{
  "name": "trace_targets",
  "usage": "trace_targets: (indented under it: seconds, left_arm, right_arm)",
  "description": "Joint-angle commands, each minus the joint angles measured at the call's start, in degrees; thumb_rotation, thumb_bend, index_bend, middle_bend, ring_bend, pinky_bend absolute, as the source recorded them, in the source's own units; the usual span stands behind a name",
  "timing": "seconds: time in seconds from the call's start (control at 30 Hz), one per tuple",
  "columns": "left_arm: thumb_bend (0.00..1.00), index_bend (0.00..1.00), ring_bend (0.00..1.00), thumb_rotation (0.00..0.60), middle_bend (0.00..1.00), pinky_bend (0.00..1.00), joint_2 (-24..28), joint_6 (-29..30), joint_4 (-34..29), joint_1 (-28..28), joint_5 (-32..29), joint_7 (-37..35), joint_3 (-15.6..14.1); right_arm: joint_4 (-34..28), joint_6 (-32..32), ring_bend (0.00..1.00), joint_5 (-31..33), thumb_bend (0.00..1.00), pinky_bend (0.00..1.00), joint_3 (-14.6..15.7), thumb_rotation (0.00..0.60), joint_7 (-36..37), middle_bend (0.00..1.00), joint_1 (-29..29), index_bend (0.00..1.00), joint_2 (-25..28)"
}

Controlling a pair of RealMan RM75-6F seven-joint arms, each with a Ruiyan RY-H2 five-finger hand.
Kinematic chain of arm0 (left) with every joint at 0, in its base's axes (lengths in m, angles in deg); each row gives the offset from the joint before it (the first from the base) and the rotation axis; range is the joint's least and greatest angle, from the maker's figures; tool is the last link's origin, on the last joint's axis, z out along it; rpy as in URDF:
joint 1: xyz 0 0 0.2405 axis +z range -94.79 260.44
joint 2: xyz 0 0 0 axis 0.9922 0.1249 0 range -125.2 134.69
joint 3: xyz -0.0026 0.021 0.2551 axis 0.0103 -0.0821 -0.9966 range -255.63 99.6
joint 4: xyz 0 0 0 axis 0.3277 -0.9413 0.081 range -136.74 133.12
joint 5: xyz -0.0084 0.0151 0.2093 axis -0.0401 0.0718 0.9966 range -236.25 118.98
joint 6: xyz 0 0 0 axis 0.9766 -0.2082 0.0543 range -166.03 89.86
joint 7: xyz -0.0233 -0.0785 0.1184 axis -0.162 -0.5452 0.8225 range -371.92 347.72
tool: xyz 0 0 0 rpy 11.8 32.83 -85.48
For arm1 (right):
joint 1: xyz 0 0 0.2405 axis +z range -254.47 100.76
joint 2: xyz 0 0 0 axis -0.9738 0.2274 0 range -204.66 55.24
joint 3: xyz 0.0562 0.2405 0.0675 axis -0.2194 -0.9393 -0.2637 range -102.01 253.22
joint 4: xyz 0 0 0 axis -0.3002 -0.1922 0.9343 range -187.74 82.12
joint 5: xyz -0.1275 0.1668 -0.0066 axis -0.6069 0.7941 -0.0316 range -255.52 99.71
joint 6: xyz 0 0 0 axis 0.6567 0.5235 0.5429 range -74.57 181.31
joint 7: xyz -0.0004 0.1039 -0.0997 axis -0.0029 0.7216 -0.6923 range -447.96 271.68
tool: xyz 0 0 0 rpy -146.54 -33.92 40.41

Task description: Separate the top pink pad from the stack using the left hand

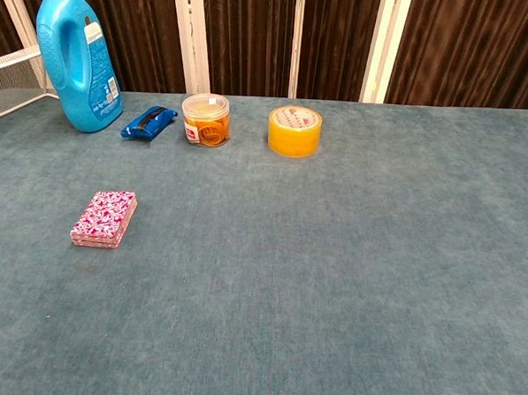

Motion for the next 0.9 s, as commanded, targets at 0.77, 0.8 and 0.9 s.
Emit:
trace_targets:
  seconds: [0.77, 0.8, 0.9]
  left_arm:
    - [0.05, 0.0, 0.0, 0.6, 0.0, 0.0, 1.14, -5.7, -3.74, -2.57, -3.98, 4.32, 0.9]
    - [0.05, 0.0, 0.0, 0.6, 0.0, 0.0, 1.25, -6.59, -4.21, -3.13, -4.51, 5.24, 1.13]
    - [0.05, 0.01, 0.0, 0.6, 0.0, 0.0, 1.19, -10.35, -6.34, -5.84, -7.62, 9.51, 2.69]
  right_arm:
    - [-2.11, -2.37, 0.0, 1.53, 0.36, 0.09, 0.6, 0.6, 1.55, 0.0, 0.03, 0.0, 1.32]
    - [-2.15, -2.39, 0.0, 1.57, 0.36, 0.09, 0.58, 0.6, 1.71, 0.0, 0.03, 0.0, 1.39]
    - [-2.28, -2.68, 0.0, 1.41, 0.36, 0.09, 0.62, 0.6, 2.08, 0.0, 0.22, 0.0, 1.44]
